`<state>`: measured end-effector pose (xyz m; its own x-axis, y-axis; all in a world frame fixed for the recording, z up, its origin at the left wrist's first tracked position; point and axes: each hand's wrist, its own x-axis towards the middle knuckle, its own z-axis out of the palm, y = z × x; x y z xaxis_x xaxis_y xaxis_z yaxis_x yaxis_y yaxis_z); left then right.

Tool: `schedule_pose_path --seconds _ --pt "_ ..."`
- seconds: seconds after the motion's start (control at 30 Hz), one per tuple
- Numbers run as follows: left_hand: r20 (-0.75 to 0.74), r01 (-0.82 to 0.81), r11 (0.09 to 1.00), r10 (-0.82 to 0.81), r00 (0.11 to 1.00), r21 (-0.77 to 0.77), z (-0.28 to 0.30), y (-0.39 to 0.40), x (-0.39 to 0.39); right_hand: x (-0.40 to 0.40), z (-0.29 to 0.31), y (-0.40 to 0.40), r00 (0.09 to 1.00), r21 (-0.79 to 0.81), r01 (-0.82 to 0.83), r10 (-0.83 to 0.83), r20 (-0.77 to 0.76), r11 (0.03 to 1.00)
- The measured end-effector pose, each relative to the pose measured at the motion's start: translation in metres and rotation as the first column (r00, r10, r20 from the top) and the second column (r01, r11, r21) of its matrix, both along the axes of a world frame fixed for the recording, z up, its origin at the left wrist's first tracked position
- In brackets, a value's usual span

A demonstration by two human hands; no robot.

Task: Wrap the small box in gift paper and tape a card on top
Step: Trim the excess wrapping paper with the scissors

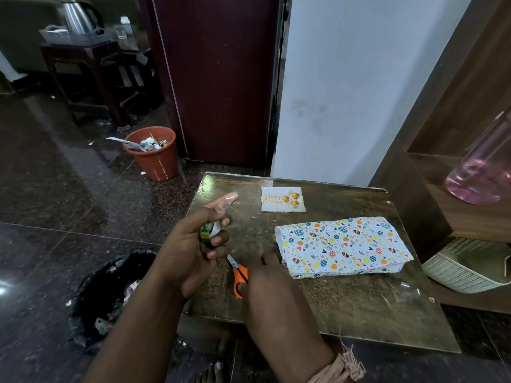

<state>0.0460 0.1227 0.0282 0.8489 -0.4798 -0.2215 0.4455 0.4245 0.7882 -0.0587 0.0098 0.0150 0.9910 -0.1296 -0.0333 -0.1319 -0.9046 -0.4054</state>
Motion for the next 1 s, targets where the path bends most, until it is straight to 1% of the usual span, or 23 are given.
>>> schedule_pose_path --seconds 0.2,0.33,0.4,0.47,0.53,0.6,0.63,0.7,0.73,0.8,0.83,0.87,0.9,1.0 --pt "0.031 0.082 0.993 -0.085 0.996 0.084 -0.001 -0.003 -0.004 0.001 0.0 0.003 0.999 0.026 0.034 -0.033 -0.017 0.999" --pt "0.051 0.115 0.989 -0.12 0.992 0.094 -0.002 -0.004 -0.004 0.001 0.004 0.001 0.998 0.082 0.062 -0.06 -0.027 0.995" --pt "0.07 0.125 0.99 -0.129 0.989 0.062 -0.002 -0.002 -0.003 0.001 0.007 -0.002 0.994 0.137 0.098 -0.092 -0.051 0.986" --pt "0.08 0.127 0.992 -0.126 0.989 -0.008 -0.002 0.0 -0.002 0.002 0.009 -0.005 0.988 0.273 0.149 -0.133 -0.078 0.951" --pt "0.078 0.117 0.991 -0.113 0.991 -0.058 -0.001 0.001 -0.002 0.002 0.013 -0.006 0.978 0.458 0.208 -0.177 -0.11 0.864" --pt "0.067 0.107 0.989 -0.1 0.993 -0.103 0.0 0.001 -0.002 0.001 0.018 -0.007 0.964 0.641 0.264 -0.203 -0.169 0.72" --pt "0.057 0.102 0.986 -0.095 0.994 -0.133 0.001 0.001 -0.002 0.002 0.02 -0.007 0.956 0.725 0.293 -0.207 -0.208 0.624" --pt "0.039 0.085 0.98 -0.08 0.996 -0.178 0.002 0.001 -0.001 0.003 0.022 -0.007 0.933 0.846 0.356 -0.196 -0.301 0.397" --pt "0.034 0.075 0.98 -0.07 0.997 -0.182 0.002 0.002 0.0 0.004 0.023 -0.008 0.925 0.88 0.376 -0.181 -0.336 0.291" --pt "0.036 0.061 0.986 -0.056 0.998 -0.158 0.002 0.003 0.0 0.007 0.023 -0.008 0.92 0.916 0.38 -0.151 -0.361 0.125" --pt "0.038 0.056 0.988 -0.051 0.998 -0.142 0.002 0.003 0.0 0.008 0.024 -0.008 0.921 0.925 0.373 -0.144 -0.361 0.071" --pt "0.038 0.051 0.99 -0.046 0.998 -0.13 0.003 0.003 0.0 0.009 0.024 -0.008 0.923 0.93 0.365 -0.144 -0.356 0.041" --pt "0.038 0.047 0.992 -0.043 0.998 -0.121 0.003 0.002 -0.001 0.01 0.024 -0.009 0.925 0.934 0.356 -0.152 -0.348 0.033" --pt "0.035 0.042 0.993 -0.039 0.999 -0.113 0.003 0.001 -0.001 0.011 0.024 -0.012 0.927 0.939 0.337 -0.197 -0.32 0.064"
